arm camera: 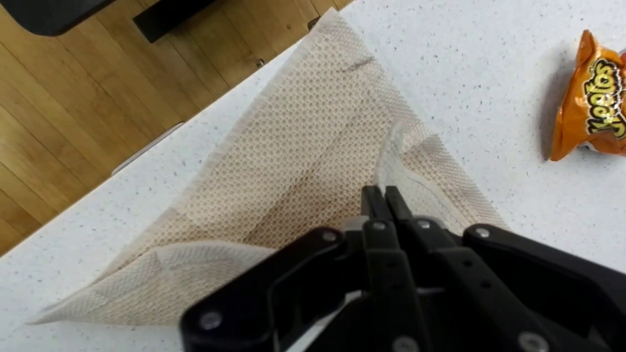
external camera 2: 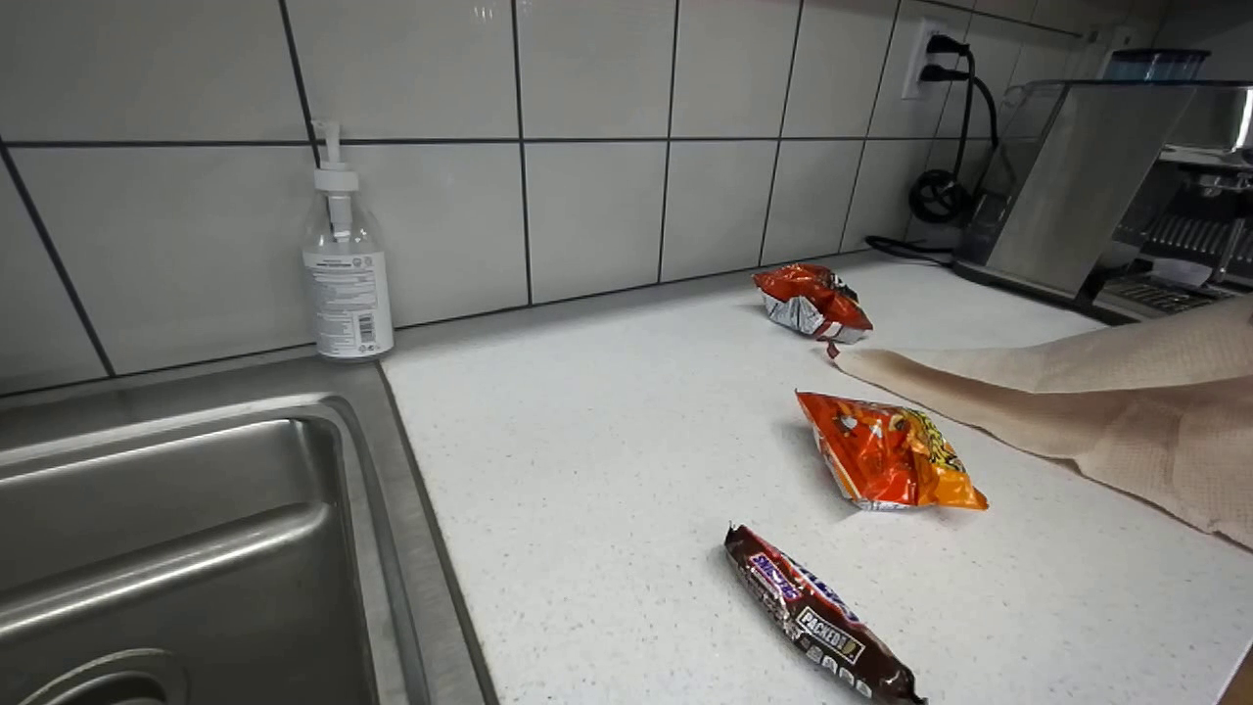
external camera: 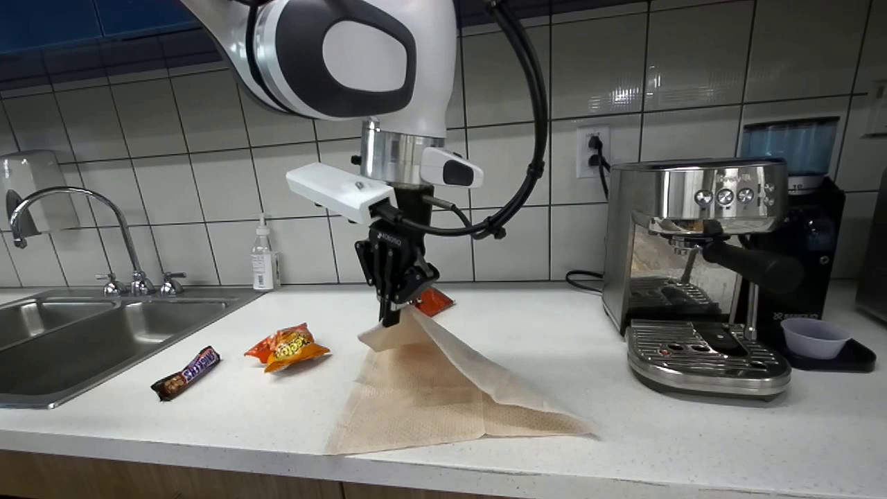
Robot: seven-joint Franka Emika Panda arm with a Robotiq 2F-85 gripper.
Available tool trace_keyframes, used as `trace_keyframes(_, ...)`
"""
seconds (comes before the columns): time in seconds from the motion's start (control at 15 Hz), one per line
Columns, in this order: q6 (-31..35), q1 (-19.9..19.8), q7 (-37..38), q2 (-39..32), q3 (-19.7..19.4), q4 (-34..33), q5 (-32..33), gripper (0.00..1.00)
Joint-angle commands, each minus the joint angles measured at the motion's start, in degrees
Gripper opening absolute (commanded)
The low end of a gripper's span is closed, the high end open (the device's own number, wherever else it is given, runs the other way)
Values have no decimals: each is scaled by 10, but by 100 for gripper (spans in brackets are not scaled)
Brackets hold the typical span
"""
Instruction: Fold the cloth
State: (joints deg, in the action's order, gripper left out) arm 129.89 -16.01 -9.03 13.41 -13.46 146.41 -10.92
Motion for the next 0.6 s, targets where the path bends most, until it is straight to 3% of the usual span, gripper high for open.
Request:
trace_keyframes(0.0,9,8,3,34,-3,36,23,1)
trace_keyframes(0.53,13,13,1,50,-2,78,63,1)
